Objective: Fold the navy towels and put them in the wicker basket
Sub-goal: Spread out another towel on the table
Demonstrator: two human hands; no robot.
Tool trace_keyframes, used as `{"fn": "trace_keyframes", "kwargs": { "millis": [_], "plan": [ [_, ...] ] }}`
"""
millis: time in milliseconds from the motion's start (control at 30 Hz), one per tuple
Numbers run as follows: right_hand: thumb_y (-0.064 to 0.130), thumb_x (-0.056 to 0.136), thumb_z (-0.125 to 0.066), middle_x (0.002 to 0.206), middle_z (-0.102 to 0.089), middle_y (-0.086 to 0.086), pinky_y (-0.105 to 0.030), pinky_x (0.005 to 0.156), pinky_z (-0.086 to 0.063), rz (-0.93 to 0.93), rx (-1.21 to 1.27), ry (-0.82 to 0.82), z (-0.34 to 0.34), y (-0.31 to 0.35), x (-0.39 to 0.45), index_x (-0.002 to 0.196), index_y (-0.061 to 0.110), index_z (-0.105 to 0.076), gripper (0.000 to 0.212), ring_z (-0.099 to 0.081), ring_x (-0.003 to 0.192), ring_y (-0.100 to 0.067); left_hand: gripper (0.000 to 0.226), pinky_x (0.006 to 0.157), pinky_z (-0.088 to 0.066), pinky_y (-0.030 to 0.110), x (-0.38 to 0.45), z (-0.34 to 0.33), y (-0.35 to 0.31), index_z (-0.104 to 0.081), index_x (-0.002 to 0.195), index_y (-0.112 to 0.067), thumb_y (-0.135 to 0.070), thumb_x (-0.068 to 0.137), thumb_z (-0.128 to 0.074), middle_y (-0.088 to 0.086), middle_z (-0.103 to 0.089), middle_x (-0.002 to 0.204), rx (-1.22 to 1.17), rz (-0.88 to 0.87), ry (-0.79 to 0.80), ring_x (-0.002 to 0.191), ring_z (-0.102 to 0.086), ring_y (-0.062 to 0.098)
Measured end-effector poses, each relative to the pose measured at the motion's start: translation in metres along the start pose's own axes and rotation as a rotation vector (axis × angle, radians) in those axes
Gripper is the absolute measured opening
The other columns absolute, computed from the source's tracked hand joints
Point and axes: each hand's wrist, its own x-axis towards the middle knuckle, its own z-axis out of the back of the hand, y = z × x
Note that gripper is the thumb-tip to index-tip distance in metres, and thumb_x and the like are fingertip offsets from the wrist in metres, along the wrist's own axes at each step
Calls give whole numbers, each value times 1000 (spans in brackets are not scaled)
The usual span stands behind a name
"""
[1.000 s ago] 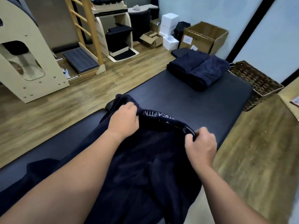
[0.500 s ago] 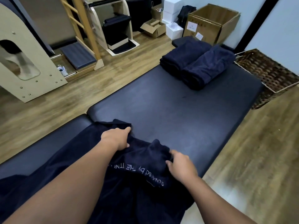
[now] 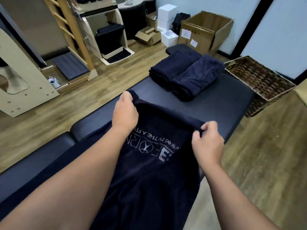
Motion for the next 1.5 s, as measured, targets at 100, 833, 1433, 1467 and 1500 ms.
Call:
{"fn": "trace_keyframes", "kwargs": {
  "millis": [100, 833, 1433, 1467, 1500],
  "plan": [
    [32, 92, -66, 92, -62, -1, -35, 71, -38, 1, -143, 242, -16, -15, 3, 95, 24, -48, 20, -53, 83, -28, 47, 92, -44, 54, -7, -25, 5, -35, 135, -12, -21, 95, -59, 19, -37, 146, 303, 53, 227, 124, -44, 40],
    [25, 99, -52, 94, -46, 5, -33, 65, -45, 159, -618, 517, -73, -91, 36, 86, 20, -49, 15, -56, 88, -20, 38, 63, -57, 41, 2, -98, 89, -27, 124, -19, -15, 94, -50, 10, -67, 78, 221, 355, 400, 64, -69, 29],
    [49, 81, -56, 65, -46, 11, -33, 61, -42, 478, -558, 585, -87, -104, 162, 57, 29, -40, 35, -54, 68, -17, 24, 83, -52, 45, 144, -138, 8, -51, 111, -19, -39, 100, -47, 10, -65, 109, 315, 320, 360, 99, -61, 35],
    [47, 83, -60, 63, -46, 10, -30, 56, -40, 482, -501, 570, -92, -97, 166, 58, 28, -39, 37, -54, 62, -17, 26, 80, -52, 43, 146, -137, 7, -57, 103, -18, -40, 100, -43, 9, -66, 105, 335, 326, 315, 93, -61, 35],
    [43, 84, -65, 64, -49, 9, -29, 52, -38, 510, -445, 543, -99, -91, 169, 62, 27, -44, 34, -56, 58, -17, 31, 78, -52, 41, 149, -135, 6, -59, 93, -18, -40, 100, -40, 10, -68, 101, 350, 331, 265, 89, -61, 35]
  ]
}}
